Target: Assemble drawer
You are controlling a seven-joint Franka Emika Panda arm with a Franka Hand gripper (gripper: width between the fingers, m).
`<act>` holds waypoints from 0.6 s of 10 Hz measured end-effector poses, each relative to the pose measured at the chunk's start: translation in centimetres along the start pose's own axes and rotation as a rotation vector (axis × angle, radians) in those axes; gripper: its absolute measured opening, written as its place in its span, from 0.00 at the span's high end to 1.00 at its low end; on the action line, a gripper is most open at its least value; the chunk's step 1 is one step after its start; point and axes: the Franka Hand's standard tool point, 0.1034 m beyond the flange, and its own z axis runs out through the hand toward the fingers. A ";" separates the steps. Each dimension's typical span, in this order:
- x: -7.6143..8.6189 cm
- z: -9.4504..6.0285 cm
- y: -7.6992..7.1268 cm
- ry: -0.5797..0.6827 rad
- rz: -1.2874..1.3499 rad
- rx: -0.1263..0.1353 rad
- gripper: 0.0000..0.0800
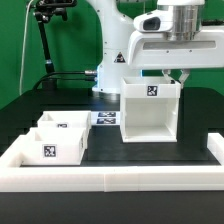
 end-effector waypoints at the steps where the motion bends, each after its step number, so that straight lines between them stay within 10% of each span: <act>1: 0.0 0.0 0.0 0.000 0.000 0.000 0.95; 6: 4.4 -0.4 0.4 0.034 -0.070 0.016 0.95</act>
Offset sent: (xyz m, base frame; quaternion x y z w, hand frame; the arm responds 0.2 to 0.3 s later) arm 0.0368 -0.0073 -0.0011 -0.0039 0.0330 -0.0513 0.9981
